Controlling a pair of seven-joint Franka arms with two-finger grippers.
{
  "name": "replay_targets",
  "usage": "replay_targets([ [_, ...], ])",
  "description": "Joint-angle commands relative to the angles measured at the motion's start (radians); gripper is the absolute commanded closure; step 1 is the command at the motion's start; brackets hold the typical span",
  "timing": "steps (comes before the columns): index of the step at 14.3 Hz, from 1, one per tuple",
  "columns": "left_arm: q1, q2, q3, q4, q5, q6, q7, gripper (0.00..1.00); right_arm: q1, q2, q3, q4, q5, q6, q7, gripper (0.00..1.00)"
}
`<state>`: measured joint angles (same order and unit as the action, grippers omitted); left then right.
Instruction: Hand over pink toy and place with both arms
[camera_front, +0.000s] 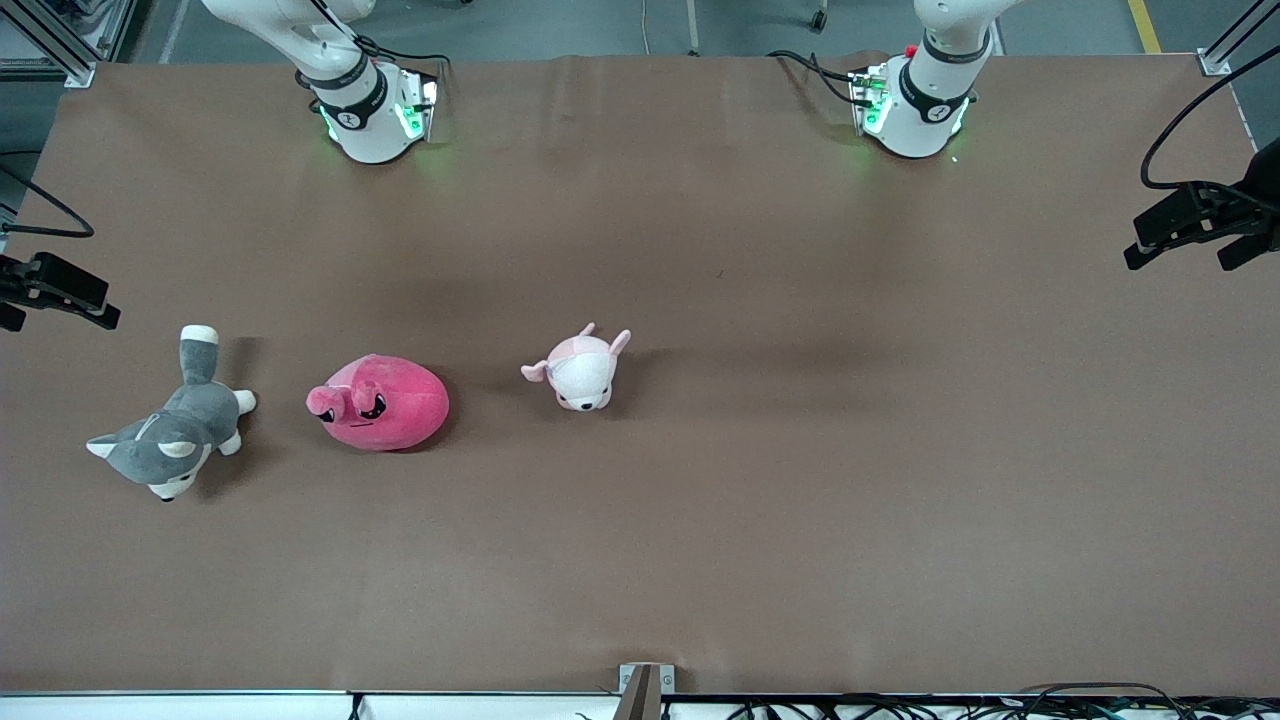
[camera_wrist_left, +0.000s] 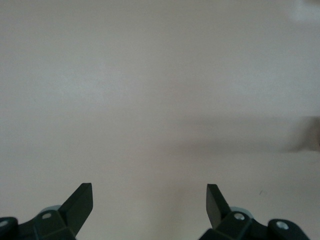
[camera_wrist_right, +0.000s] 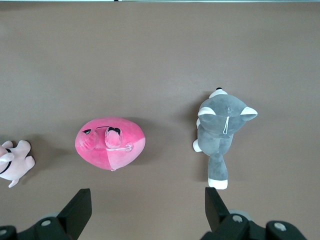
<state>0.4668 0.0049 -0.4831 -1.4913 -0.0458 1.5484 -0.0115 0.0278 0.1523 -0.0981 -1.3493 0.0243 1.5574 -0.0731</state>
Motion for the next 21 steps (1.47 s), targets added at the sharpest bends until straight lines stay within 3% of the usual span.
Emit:
replay_targets([
  [1,-0.032,-0.005,0.021,0.005,0.017,0.004,-0.004,0.00,0.001,-0.086,0.009,-0.117,-0.023,0.050,0.016,0.00],
  [5,-0.284,-0.006,0.280,0.005,0.015,0.002,0.002,0.00,0.006,-0.126,0.009,-0.183,-0.024,0.065,0.016,0.00],
  [7,-0.342,-0.006,0.336,0.005,0.015,0.002,-0.001,0.00,0.004,-0.160,0.009,-0.232,-0.024,0.081,0.016,0.00],
  [12,-0.390,-0.006,0.365,0.005,0.017,0.002,-0.004,0.00,0.001,-0.186,0.008,-0.270,-0.024,0.089,0.016,0.00],
  [15,-0.431,-0.006,0.411,0.005,0.017,0.002,-0.002,0.00,0.003,-0.241,0.008,-0.367,-0.030,0.162,0.015,0.00],
  [21,-0.441,-0.008,0.431,0.005,0.017,0.004,0.004,0.00,0.004,-0.241,0.009,-0.370,-0.052,0.156,0.010,0.00],
])
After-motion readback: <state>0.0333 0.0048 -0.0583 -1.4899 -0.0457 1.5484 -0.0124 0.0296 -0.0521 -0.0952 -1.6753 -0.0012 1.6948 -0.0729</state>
